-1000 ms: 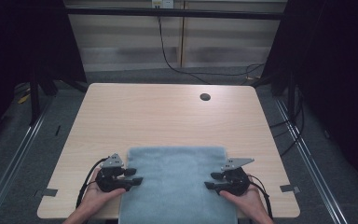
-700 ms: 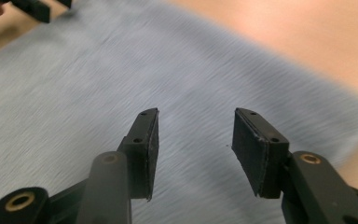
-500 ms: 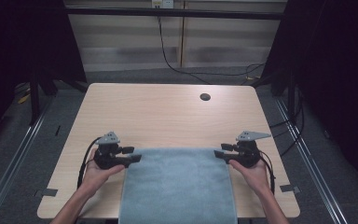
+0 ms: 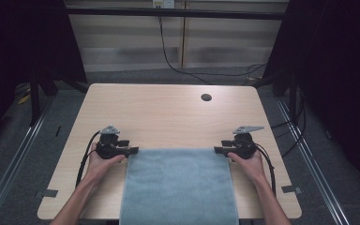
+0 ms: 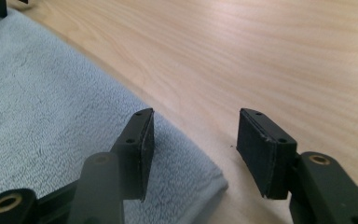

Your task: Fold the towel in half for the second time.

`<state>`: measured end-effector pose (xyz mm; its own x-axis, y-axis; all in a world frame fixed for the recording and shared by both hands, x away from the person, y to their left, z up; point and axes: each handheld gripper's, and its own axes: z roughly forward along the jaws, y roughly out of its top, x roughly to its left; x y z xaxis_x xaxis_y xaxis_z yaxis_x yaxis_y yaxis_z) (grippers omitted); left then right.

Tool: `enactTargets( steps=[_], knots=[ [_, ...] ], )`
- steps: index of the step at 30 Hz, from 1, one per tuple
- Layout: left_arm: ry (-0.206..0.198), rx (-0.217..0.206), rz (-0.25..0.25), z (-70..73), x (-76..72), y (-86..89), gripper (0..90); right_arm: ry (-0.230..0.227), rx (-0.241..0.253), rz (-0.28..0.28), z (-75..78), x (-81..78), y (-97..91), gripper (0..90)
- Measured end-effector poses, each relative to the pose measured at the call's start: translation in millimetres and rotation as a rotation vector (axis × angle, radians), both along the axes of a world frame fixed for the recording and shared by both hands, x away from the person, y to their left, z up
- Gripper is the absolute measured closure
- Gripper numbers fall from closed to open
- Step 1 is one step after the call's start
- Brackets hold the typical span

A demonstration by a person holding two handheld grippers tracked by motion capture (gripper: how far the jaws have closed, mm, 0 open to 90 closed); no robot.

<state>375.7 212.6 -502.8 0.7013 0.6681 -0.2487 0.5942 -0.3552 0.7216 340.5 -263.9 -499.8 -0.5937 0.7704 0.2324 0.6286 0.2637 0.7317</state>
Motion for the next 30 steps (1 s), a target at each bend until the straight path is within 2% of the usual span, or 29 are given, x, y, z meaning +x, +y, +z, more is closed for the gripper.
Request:
enactTargets(
  steps=[3, 6, 8, 9, 10, 11, 13, 16, 18, 20, 24, 27, 30],
  knots=[
    [-0.010, 0.013, -0.024, -2.4, -3.3, -5.0, 36.1, 0.010, -0.025, 0.000, -3.7, -2.2, 0.5, 47.0],
    [-0.022, 0.023, -0.052, -2.4, -4.7, -9.6, 38.3, 0.021, -0.042, 0.005, -5.6, -5.2, 2.7, 48.5],
    [-0.029, 0.017, -0.072, -3.0, -6.0, -10.1, 42.7, 0.024, -0.040, 0.019, -5.4, -5.7, 3.1, 55.5],
    [-0.030, 0.016, -0.091, -3.2, -7.1, -9.8, 46.2, 0.020, -0.041, 0.021, -5.7, -6.3, 3.6, 56.0],
    [-0.035, 0.017, -0.113, -3.4, -9.5, -10.4, 52.7, 0.020, -0.036, 0.021, -6.1, -6.5, 3.3, 59.9],
    [-0.038, 0.024, -0.119, -3.1, -11.1, -10.8, 53.5, 0.033, -0.019, 0.036, -6.4, -6.9, 3.1, 65.5],
    [-0.029, 0.023, -0.139, -3.0, -12.7, -9.6, 64.8, 0.039, -0.012, 0.050, -7.0, -7.2, 2.9, 73.2],
    [-0.009, 0.005, -0.133, -3.2, -14.4, -8.6, 78.0, 0.055, 0.009, 0.046, -6.6, -8.7, 2.9, 80.4],
    [-0.014, 0.004, -0.122, -0.6, -15.5, -9.1, 80.2, 0.056, 0.019, 0.035, -5.1, -9.4, 2.8, 82.5],
    [-0.025, -0.010, -0.121, 2.7, -15.0, -8.2, 81.2, 0.048, 0.030, 0.032, -1.3, -10.5, 2.6, 83.6],
    [-0.043, -0.105, -0.091, 16.1, -7.6, -2.9, 82.4, -0.001, 0.086, 0.016, 11.9, -11.4, -1.8, 84.8],
    [-0.069, -0.126, -0.088, 29.4, -2.0, -3.2, 82.6, -0.032, 0.104, 0.002, 23.9, -7.5, -5.9, 85.1],
    [-0.101, -0.093, -0.097, 44.7, 5.8, -8.8, 82.5, -0.073, 0.112, -0.011, 36.9, -0.9, -6.2, 85.2]
  ],
)
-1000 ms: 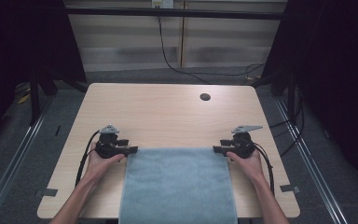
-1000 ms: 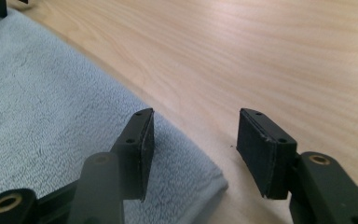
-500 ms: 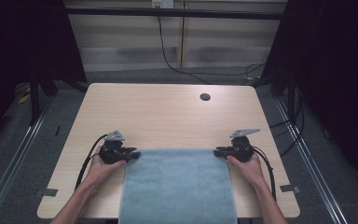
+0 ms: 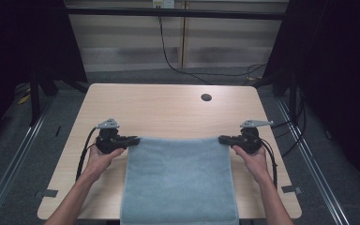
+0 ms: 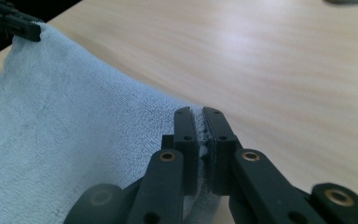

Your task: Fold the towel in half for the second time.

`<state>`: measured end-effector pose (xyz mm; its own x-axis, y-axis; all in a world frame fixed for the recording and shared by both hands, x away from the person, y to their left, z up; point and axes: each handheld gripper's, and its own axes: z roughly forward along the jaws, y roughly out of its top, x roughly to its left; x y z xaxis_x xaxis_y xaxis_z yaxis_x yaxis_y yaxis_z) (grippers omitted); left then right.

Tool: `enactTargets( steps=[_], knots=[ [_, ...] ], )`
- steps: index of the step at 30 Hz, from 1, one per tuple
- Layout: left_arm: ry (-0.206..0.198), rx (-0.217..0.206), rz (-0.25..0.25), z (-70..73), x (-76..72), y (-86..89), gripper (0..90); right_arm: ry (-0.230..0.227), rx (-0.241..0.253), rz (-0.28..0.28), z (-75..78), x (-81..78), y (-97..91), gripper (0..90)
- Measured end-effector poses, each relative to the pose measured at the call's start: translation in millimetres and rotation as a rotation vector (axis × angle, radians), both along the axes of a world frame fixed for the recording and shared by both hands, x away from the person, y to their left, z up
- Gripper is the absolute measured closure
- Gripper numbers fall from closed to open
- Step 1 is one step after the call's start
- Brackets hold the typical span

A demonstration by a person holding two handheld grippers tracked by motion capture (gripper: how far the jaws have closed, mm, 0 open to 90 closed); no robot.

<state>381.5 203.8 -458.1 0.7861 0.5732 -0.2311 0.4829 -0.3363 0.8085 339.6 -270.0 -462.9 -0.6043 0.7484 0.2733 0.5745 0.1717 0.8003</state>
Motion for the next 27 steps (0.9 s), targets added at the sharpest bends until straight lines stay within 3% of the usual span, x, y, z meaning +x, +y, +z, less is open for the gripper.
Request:
enactTargets(
  steps=[4, 11, 16, 20, 23, 27],
  knots=[
    [-0.029, -0.032, 0.024, 18.6, 11.8, -1.2, 82.5, -0.052, 0.012, -0.013, 20.8, 10.0, 1.4, 85.2],
    [-0.029, -0.098, 0.085, 40.4, 38.9, -1.1, 83.0, -0.110, 0.042, -0.050, 44.1, 30.3, -1.1, 85.4],
    [-0.082, -0.117, 0.110, 67.3, 52.2, -4.1, 83.0, -0.163, 0.060, -0.066, 65.3, 42.4, -2.3, 85.6],
    [-0.133, -0.111, 0.099, 86.0, 54.1, -6.4, 82.9, -0.200, 0.060, -0.085, 83.0, 49.8, -5.6, 85.7],
    [-0.144, -0.120, 0.092, 83.0, 46.7, -5.6, 82.9, -0.216, 0.059, -0.077, 88.5, 45.5, -6.1, 85.7],
    [-0.149, -0.123, 0.078, 70.0, 31.4, -0.2, 82.8, -0.212, 0.040, -0.046, 83.0, 29.7, -4.3, 85.7]
  ],
)
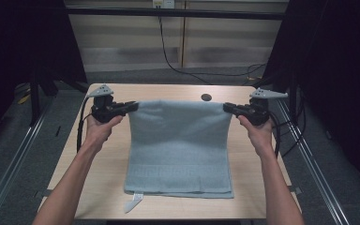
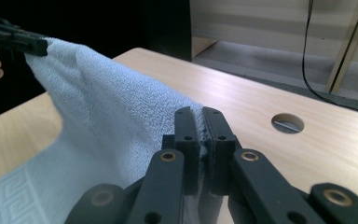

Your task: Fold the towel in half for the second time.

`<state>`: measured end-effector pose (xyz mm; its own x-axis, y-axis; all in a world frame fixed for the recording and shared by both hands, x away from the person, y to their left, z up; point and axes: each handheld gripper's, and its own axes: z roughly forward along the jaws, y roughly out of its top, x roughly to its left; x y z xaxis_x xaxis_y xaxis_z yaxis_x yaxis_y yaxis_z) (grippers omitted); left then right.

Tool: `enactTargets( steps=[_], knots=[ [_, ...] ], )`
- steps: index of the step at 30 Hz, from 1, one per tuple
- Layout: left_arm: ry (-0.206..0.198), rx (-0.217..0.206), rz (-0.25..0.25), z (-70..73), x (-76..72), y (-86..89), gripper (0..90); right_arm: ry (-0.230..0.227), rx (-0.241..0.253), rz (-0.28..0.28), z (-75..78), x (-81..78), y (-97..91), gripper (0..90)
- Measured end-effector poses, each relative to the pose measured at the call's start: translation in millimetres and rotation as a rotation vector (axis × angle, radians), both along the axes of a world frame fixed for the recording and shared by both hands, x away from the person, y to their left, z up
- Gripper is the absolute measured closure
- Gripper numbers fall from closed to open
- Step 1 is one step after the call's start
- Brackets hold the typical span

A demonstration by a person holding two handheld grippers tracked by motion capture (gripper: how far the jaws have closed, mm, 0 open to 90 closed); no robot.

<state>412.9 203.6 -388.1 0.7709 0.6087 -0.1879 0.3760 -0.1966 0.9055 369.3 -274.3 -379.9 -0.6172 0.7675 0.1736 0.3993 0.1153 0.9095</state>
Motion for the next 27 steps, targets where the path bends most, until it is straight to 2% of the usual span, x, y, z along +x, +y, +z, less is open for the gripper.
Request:
enactTargets(
  steps=[2, 4, 8, 9, 11, 13, 17, 19, 21, 23, 25, 27],
  knots=[
    [-0.005, -0.010, -0.017, -5.5, -10.8, 4.4, 82.8, -0.001, 0.005, 0.021, -3.3, -10.8, -0.2, 85.7],
    [-0.008, -0.023, -0.031, -10.0, -22.6, 8.7, 82.7, 0.000, -0.014, 0.036, -6.1, -21.5, 0.4, 85.7],
    [-0.003, -0.024, -0.056, -20.5, -49.0, 12.6, 82.7, 0.009, -0.002, 0.074, -15.8, -43.9, 1.5, 85.6],
    [-0.007, -0.022, -0.075, -25.5, -58.0, 13.5, 82.6, 0.011, -0.006, 0.081, -18.7, -48.4, 2.2, 85.6],
    [0.000, 0.002, -0.088, -32.6, -69.1, 14.3, 82.4, 0.027, -0.029, 0.100, -28.3, -61.7, 3.7, 85.5],
    [0.027, -0.020, -0.088, -40.8, -79.5, 18.0, 82.3, 0.039, -0.030, 0.111, -35.3, -72.9, 3.8, 85.4],
    [0.040, -0.015, -0.113, -47.9, -97.9, 20.1, 82.1, 0.040, -0.026, 0.122, -41.7, -92.9, 3.8, 85.2],
    [0.027, -0.007, -0.116, -49.4, -109.6, 21.2, 81.9, 0.038, -0.034, 0.130, -42.8, -102.7, 4.3, 84.8],
    [0.039, -0.008, -0.133, -52.0, -118.0, 22.7, 80.5, 0.042, -0.025, 0.140, -44.8, -112.5, 4.3, 83.9],
    [0.054, -0.008, -0.149, -57.1, -123.7, 24.3, 78.4, 0.068, -0.029, 0.161, -51.1, -123.7, 5.4, 79.8],
    [0.065, -0.012, -0.172, -64.5, -129.3, 26.7, 73.9, 0.086, -0.044, 0.173, -56.9, -132.8, 6.8, 66.8],
    [0.088, -0.042, -0.165, -68.4, -133.0, 28.6, 69.0, 0.098, -0.040, 0.165, -61.8, -141.8, 5.7, 63.7]
  ],
)
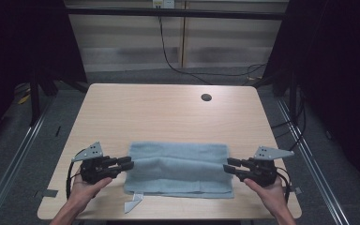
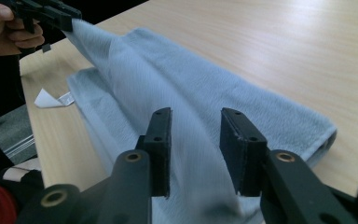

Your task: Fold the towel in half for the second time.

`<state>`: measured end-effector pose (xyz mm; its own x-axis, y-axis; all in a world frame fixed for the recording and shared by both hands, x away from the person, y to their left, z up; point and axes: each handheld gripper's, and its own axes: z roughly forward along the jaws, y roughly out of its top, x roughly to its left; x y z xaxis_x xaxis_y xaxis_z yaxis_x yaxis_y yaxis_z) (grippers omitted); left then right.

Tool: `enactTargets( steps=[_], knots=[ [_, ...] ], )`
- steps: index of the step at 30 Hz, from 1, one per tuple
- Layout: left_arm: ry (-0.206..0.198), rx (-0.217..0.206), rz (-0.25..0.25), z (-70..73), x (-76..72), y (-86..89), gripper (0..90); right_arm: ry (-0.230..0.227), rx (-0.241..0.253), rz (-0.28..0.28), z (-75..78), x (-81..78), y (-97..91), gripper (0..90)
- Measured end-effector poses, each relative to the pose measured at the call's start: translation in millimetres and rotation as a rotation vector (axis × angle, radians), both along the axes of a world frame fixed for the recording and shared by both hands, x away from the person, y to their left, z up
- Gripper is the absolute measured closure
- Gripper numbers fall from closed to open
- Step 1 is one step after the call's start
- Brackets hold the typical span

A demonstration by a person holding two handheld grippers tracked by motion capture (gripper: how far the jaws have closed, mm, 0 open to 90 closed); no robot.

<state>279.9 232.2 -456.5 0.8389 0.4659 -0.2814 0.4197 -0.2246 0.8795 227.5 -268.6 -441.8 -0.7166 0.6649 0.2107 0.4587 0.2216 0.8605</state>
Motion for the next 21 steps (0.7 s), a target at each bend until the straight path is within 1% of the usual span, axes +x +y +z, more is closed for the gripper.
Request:
enactTargets(
  steps=[1, 2, 3, 4, 5, 7, 8, 9, 10, 11, 12, 13, 14, 15, 17, 19, 20, 21],
  knots=[
    [-0.001, -0.005, 0.004, 0.2, -0.8, 0.7, 65.3, -0.001, 0.010, -0.009, -0.9, -2.5, -1.6, 61.2],
    [-0.007, -0.003, 0.011, 0.9, -1.6, 1.6, 63.7, -0.003, 0.023, -0.022, -1.1, -3.1, -2.9, 59.5],
    [-0.012, 0.001, 0.026, 1.6, -1.4, 2.7, 61.4, -0.011, 0.042, -0.039, -1.2, -3.1, -4.3, 58.5],
    [-0.006, -0.001, 0.051, 1.6, -0.1, 4.1, 57.9, -0.013, 0.043, -0.056, -0.7, -2.9, -4.8, 56.7],
    [0.001, 0.002, 0.070, 1.1, 1.9, 5.7, 52.8, -0.023, 0.040, -0.078, -0.4, -2.3, -4.9, 53.1],
    [-0.002, 0.043, 0.109, -1.9, 5.7, 9.8, 49.9, -0.027, 0.054, -0.129, -1.0, -0.3, -6.5, 49.2],
    [0.010, 0.057, 0.130, -5.8, 9.6, 13.5, 47.3, -0.030, 0.039, -0.147, -1.7, 0.9, -7.7, 46.9],
    [0.015, 0.069, 0.137, -8.3, 12.2, 15.8, 42.0, -0.037, 0.018, -0.185, -2.6, 2.2, -9.4, 44.8],
    [0.003, 0.099, 0.152, -11.3, 14.8, 19.0, 39.3, -0.035, 0.010, -0.198, -3.3, 2.9, -10.7, 44.8],
    [-0.003, 0.121, 0.170, -14.2, 17.7, 23.1, 38.2, -0.031, 0.002, -0.198, -4.8, 4.8, -13.3, 44.5],
    [0.018, 0.118, 0.192, -17.1, 21.0, 28.4, 37.6, -0.022, -0.007, -0.213, -5.9, 6.5, -15.6, 43.6],
    [0.037, 0.108, 0.206, -19.0, 23.0, 32.3, 35.4, -0.023, -0.014, -0.224, -7.2, 7.7, -18.0, 43.1],
    [0.056, 0.099, 0.220, -20.9, 24.1, 36.7, 33.3, -0.021, -0.010, -0.230, -7.9, 8.0, -19.6, 42.8],
    [0.057, 0.106, 0.224, -20.8, 23.7, 39.0, 32.2, -0.021, -0.011, -0.242, -9.3, 8.5, -22.4, 41.9],
    [0.055, 0.099, 0.250, -19.4, 21.2, 40.5, 30.3, -0.019, -0.015, -0.269, -12.0, 8.0, -26.5, 39.6],
    [0.057, 0.090, 0.265, -19.8, 18.8, 40.7, 29.5, -0.009, -0.024, -0.285, -15.9, 7.0, -30.4, 38.6],
    [0.064, 0.101, 0.259, -21.7, 18.2, 40.8, 28.3, -0.007, -0.027, -0.292, -17.7, 6.6, -31.4, 38.0],
    [0.074, 0.111, 0.266, -24.0, 17.7, 40.8, 27.0, 0.004, -0.034, -0.288, -20.1, 5.9, -32.3, 37.9]
  ],
)
